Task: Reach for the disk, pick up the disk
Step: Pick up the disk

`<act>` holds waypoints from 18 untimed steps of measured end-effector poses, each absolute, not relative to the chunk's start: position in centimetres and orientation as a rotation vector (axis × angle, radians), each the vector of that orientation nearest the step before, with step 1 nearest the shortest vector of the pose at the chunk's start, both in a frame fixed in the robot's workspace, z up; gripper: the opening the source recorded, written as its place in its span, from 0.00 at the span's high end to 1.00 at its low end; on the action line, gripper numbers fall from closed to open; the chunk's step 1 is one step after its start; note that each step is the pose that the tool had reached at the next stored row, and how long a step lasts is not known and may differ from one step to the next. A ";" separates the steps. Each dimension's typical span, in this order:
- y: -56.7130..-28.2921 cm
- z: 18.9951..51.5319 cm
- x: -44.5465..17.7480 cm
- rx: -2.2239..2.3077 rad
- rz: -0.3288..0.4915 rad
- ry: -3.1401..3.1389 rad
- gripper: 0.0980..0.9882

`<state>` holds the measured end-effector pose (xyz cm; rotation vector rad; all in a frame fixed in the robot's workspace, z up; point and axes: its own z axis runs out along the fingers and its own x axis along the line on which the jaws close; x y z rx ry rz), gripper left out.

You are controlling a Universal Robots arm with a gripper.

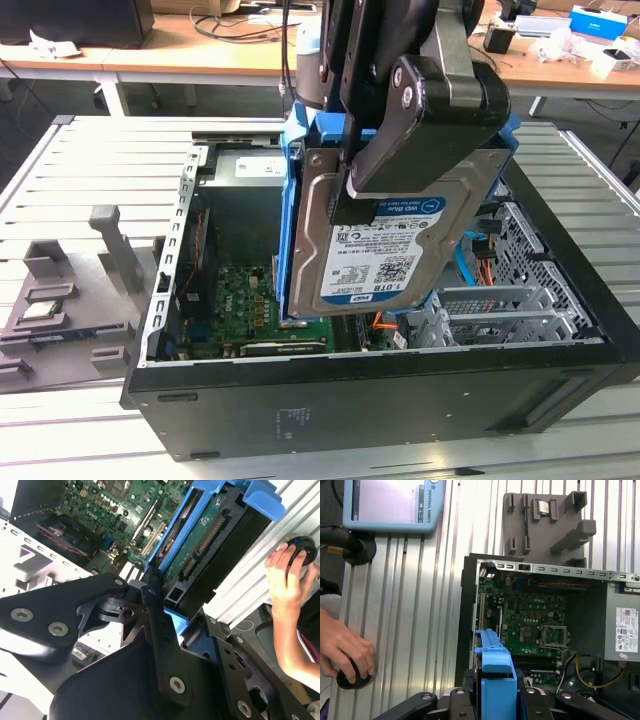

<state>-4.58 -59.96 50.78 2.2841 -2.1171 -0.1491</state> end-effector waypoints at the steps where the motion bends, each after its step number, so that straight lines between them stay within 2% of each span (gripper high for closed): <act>1: -59.9 50.7 -4.5 2.283 -0.150 -2.118 0.70; 18: -59.2 49.4 -1.2 2.279 -0.155 -2.118 0.70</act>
